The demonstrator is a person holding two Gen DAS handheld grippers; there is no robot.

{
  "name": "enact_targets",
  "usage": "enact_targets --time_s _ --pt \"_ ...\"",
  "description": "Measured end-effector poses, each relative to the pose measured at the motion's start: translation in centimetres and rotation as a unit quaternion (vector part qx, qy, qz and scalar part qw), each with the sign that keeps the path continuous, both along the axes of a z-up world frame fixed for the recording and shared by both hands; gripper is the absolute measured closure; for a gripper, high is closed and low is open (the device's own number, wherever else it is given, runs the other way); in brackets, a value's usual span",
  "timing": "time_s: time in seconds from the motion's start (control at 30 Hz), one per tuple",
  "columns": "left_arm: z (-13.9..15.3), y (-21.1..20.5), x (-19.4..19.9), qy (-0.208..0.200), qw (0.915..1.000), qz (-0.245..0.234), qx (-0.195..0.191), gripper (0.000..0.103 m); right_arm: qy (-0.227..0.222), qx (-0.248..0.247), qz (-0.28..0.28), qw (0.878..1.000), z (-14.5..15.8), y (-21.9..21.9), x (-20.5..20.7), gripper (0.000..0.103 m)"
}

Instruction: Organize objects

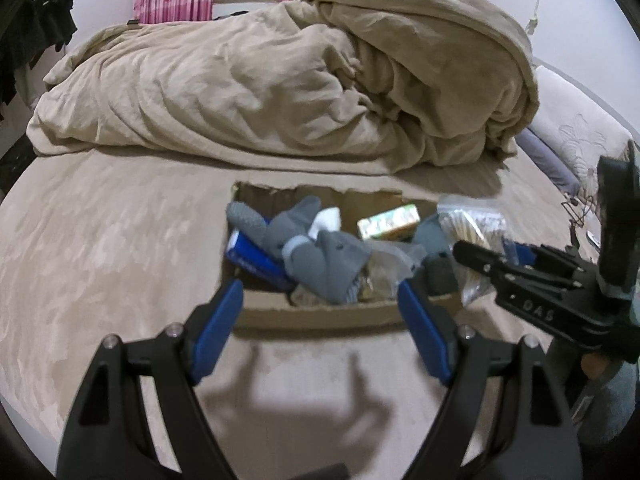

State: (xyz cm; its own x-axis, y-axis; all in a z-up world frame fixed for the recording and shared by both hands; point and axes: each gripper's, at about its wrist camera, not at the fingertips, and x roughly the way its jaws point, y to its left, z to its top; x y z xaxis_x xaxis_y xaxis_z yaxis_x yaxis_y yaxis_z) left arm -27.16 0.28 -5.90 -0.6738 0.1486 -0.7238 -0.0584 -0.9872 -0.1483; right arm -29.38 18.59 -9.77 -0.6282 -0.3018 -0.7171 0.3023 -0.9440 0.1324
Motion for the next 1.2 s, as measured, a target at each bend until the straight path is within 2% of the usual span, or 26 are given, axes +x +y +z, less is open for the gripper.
enact_targets --time_s 0.27,0.37,0.4,0.47,0.5,0.53,0.57,1.0,1.03,1.07,1.13,1.2 --pt "-2.7 -0.3 -2.1 -0.015 0.9998 0.012 -0.002 0.022 -0.027 0.008 -0.012 1.0 -3.6 -0.6 -2.4 0.056" --pt "-3.4 -0.4 -2.1 -0.019 0.9997 0.013 -0.002 0.022 -0.018 0.012 -0.011 1.0 -3.8 -0.7 -2.1 0.054" --pt "-3.3 -0.4 -2.0 -0.019 0.9997 0.013 -0.003 0.022 -0.017 0.012 -0.01 1.0 -3.8 -0.7 -2.0 0.052" --pt "-3.0 -0.5 -1.7 -0.016 0.9998 0.014 -0.004 0.022 -0.017 0.002 -0.008 1.0 -3.4 -0.6 -1.8 0.038" --pt "-2.7 -0.5 -1.5 -0.015 0.9998 0.016 -0.003 0.022 -0.013 0.001 -0.009 1.0 -3.1 -0.6 -1.4 0.034" --pt "-2.4 -0.6 -1.2 -0.013 0.9998 0.017 -0.003 0.022 -0.008 0.005 -0.012 1.0 -2.8 -0.7 -1.2 0.023" --pt "-2.0 -0.7 -0.8 -0.01 0.9998 0.018 -0.004 0.022 -0.002 0.006 -0.013 1.0 -2.4 -0.6 -0.8 0.017" --pt "2.4 -1.6 6.4 0.014 0.9993 0.033 -0.01 0.022 0.009 -0.004 -0.011 1.0 3.1 0.2 7.0 0.017" --pt "2.6 -1.7 7.1 0.017 0.9993 0.032 -0.007 0.02 0.009 -0.01 -0.008 1.0 3.6 0.3 7.7 0.017" --pt "2.9 -1.8 7.7 0.021 0.9993 0.03 -0.006 0.011 0.011 -0.01 -0.006 1.0 4.0 0.3 8.3 0.017" --pt "3.5 -1.7 9.2 0.032 0.9991 0.026 -0.008 0.002 0.014 -0.005 -0.005 1.0 4.7 0.2 9.8 0.017" --pt "3.9 -1.6 10.5 0.037 0.9988 0.027 -0.014 0.001 0.018 -0.005 -0.007 1.0 5.3 0.1 11.2 0.017"
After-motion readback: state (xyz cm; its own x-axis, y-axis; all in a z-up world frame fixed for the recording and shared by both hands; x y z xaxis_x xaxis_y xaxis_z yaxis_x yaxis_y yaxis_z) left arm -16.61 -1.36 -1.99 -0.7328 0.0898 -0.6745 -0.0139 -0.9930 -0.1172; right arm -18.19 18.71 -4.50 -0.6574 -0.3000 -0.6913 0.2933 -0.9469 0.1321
